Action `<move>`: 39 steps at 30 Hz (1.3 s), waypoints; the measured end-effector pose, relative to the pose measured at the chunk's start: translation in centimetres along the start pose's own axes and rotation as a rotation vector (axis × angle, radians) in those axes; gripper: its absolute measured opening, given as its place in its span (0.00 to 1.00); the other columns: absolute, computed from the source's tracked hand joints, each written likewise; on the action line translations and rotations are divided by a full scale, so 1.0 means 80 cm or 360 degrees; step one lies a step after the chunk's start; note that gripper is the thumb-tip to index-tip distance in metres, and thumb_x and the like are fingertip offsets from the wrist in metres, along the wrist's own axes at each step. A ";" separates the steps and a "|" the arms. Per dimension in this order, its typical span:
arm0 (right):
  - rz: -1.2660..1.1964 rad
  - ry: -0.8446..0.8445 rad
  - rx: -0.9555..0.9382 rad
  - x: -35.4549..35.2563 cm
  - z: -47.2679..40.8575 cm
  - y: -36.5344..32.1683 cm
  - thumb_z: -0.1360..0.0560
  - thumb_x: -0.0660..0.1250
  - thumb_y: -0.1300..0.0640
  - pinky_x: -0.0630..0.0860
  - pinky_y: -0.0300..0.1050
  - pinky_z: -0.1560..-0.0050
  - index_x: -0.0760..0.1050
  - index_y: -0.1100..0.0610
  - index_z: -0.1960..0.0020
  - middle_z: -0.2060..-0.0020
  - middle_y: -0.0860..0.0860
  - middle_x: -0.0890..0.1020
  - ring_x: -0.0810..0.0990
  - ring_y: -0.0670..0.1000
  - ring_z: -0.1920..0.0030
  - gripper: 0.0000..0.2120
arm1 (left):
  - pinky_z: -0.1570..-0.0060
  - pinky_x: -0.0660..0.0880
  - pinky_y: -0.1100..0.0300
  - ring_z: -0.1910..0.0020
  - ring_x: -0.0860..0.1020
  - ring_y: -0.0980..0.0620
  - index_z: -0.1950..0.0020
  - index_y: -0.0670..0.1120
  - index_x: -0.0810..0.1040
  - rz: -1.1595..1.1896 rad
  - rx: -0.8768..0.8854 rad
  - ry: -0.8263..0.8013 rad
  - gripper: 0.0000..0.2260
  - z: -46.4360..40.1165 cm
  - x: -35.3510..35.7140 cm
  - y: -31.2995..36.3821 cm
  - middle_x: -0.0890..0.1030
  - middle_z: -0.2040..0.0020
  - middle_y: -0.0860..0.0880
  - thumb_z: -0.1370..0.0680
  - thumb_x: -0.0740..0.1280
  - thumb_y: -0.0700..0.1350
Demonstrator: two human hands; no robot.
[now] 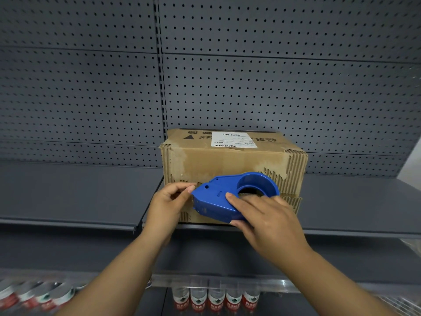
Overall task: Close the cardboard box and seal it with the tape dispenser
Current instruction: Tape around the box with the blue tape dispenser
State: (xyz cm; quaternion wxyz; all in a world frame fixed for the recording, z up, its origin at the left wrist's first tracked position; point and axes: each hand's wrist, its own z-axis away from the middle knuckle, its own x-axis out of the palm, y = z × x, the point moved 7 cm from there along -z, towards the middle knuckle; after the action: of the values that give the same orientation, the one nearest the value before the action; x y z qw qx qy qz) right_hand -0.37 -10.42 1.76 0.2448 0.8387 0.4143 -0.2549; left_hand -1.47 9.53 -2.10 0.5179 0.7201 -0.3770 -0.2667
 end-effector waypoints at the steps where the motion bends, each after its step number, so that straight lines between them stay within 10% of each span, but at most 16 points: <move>1: 0.0003 -0.0004 0.0006 0.000 0.000 0.000 0.31 0.68 0.49 0.77 0.49 0.62 0.72 0.53 0.38 0.54 0.50 0.83 0.82 0.52 0.60 0.22 | 0.58 0.76 0.65 0.56 0.80 0.53 0.58 0.49 0.82 -0.0018 0.0010 0.0014 0.07 0.000 -0.001 0.000 0.83 0.56 0.49 0.25 0.67 0.39; 7: 0.0074 -0.0054 0.0018 0.002 0.001 -0.003 0.28 0.61 0.46 0.76 0.47 0.59 0.76 0.50 0.39 0.62 0.48 0.82 0.80 0.52 0.65 0.19 | 0.55 0.70 0.74 0.58 0.75 0.66 0.62 0.54 0.78 -0.0408 0.0288 0.0167 0.11 0.006 -0.009 0.011 0.76 0.56 0.52 0.25 0.68 0.38; 13: 0.0164 -0.0088 -0.0025 -0.001 -0.002 -0.011 0.27 0.60 0.43 0.76 0.49 0.47 0.77 0.46 0.39 0.70 0.47 0.79 0.78 0.50 0.68 0.20 | 0.48 0.71 0.64 0.51 0.75 0.56 0.63 0.54 0.77 -0.0346 0.0219 0.0290 0.10 0.006 -0.019 -0.002 0.72 0.52 0.55 0.26 0.69 0.40; 29: 0.0201 -0.0169 -0.0004 0.003 -0.003 -0.009 0.27 0.59 0.44 0.74 0.46 0.56 0.76 0.47 0.38 0.69 0.47 0.79 0.77 0.50 0.68 0.20 | 0.51 0.60 0.83 0.45 0.63 0.72 0.63 0.55 0.77 -0.0298 0.0203 0.0471 0.11 0.017 -0.012 -0.009 0.63 0.42 0.49 0.27 0.70 0.38; 39: 0.0252 -0.0234 0.0058 0.010 -0.011 -0.019 0.36 0.75 0.45 0.72 0.45 0.63 0.78 0.49 0.40 0.70 0.49 0.79 0.76 0.52 0.70 0.25 | 0.44 0.70 0.62 0.43 0.69 0.57 0.62 0.54 0.78 -0.0231 0.0135 0.0449 0.11 0.014 -0.008 -0.015 0.64 0.42 0.51 0.26 0.69 0.38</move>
State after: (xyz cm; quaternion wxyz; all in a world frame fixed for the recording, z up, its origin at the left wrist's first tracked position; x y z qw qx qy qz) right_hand -0.98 -8.60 1.59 0.2788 0.8521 0.3229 -0.3032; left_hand -2.37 9.70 -3.62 0.5141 0.7969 -0.2586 -0.1835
